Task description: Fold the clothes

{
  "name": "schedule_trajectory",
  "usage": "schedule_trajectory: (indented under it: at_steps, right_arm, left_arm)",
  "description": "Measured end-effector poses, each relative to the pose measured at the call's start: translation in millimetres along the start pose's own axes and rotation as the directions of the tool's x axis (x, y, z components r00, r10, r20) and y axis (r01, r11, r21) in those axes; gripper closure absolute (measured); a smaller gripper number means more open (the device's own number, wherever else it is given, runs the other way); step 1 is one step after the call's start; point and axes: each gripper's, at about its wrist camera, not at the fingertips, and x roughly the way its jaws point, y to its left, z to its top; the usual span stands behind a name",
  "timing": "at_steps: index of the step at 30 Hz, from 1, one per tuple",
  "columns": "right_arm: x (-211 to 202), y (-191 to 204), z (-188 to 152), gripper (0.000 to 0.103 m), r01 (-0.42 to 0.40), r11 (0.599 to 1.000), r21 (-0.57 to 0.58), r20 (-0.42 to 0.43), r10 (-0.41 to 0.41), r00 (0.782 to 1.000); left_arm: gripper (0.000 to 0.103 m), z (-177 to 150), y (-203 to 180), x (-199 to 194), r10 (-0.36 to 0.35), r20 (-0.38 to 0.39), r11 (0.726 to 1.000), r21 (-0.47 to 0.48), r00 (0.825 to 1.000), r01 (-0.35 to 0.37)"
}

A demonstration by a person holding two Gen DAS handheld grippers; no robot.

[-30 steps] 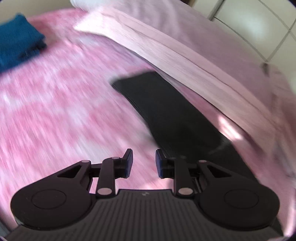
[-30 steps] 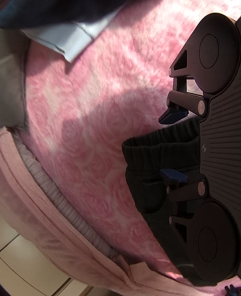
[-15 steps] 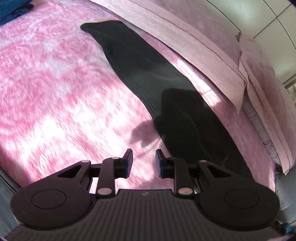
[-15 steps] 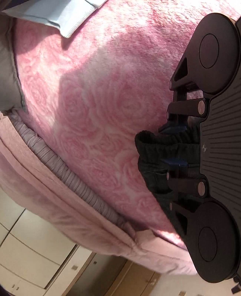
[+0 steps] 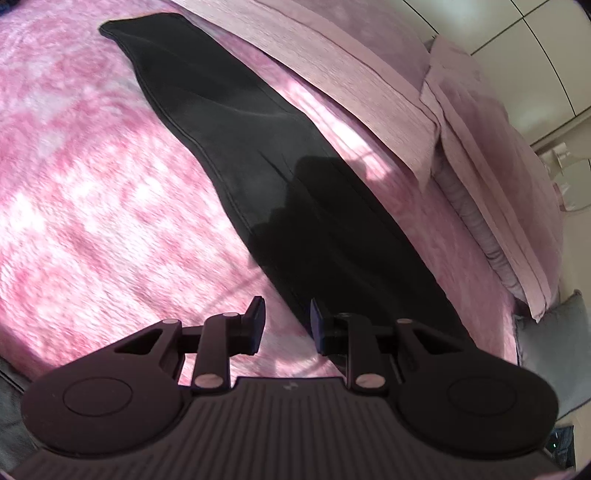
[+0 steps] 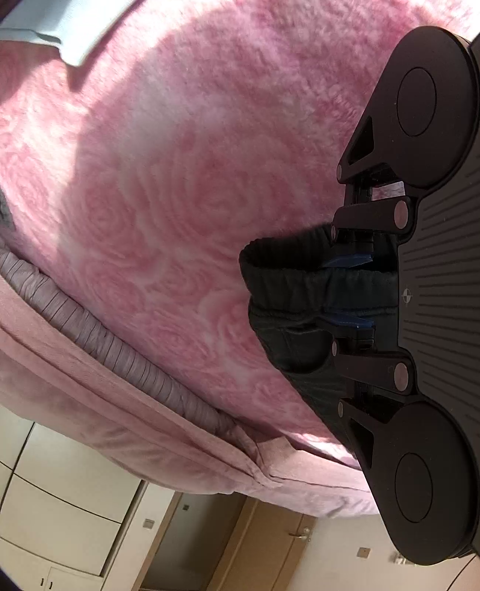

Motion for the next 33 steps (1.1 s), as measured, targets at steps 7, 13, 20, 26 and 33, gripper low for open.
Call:
schedule_trajectory:
  at_steps: [7, 13, 20, 26, 33]
  right_arm:
    - [-15, 47, -2, 0.102, 0.148, 0.962, -0.23, 0.136, -0.119, 0.984]
    - [7, 20, -8, 0.097, 0.238, 0.96, -0.145, 0.134, -0.219, 0.966]
    - [-50, 20, -29, 0.064, 0.126, 0.985, -0.122, 0.001, -0.126, 0.992]
    - [-72, 1, -66, 0.064, 0.036, 0.998, -0.053, -0.153, -0.043, 0.987]
    - [-72, -13, -70, 0.064, -0.042, 0.998, 0.055, -0.156, 0.05, 0.987]
  left_arm:
    - [0.082, -4, -2, -1, -0.007, 0.007, 1.0, 0.016, 1.0, 0.007]
    - [0.082, -13, -4, 0, 0.011, -0.017, 0.998, 0.057, 1.0, -0.01]
    - [0.082, -21, 0, -15, -0.005, -0.022, 0.999, 0.034, 1.0, 0.006]
    - [0.082, -31, 0, -26, -0.013, -0.034, 0.999, 0.032, 0.999, 0.014]
    - [0.082, -40, 1, -31, -0.023, -0.041, 1.0, 0.017, 0.999, 0.024]
